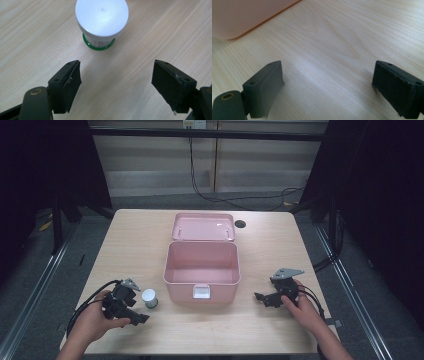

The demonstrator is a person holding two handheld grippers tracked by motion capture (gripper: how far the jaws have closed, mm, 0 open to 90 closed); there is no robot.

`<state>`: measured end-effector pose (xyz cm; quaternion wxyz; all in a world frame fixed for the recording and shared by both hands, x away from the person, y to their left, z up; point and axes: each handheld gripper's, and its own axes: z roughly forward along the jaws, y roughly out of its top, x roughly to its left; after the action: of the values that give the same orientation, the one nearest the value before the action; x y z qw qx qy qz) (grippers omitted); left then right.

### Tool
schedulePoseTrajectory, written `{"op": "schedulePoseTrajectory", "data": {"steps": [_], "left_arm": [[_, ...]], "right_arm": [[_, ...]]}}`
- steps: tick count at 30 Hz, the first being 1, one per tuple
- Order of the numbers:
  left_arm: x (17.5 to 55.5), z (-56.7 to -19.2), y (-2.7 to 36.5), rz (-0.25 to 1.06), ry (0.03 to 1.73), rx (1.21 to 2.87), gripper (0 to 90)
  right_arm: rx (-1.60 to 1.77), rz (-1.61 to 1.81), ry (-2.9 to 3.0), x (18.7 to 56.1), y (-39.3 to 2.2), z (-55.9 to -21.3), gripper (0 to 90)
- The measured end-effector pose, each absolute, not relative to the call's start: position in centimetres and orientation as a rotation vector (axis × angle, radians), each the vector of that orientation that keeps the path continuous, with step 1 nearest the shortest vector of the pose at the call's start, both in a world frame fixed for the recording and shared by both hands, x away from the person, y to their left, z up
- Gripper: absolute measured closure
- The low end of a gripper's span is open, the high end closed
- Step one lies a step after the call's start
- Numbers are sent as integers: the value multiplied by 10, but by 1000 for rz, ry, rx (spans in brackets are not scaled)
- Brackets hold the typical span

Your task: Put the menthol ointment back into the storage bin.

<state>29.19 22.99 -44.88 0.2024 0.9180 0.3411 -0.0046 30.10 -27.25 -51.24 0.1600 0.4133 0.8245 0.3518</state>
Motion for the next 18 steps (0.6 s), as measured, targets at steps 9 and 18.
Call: {"op": "schedulePoseTrajectory", "data": {"steps": [9, 18], "left_arm": [[300, -436, 223, -30, 956, 2643, 236], [309, -427, 219, -73, 973, 2673, 242]], "right_arm": [[1181, 1005, 2356, 301, -272, -512, 92], [1181, 1005, 2355, 301, -273, -512, 92]]}}
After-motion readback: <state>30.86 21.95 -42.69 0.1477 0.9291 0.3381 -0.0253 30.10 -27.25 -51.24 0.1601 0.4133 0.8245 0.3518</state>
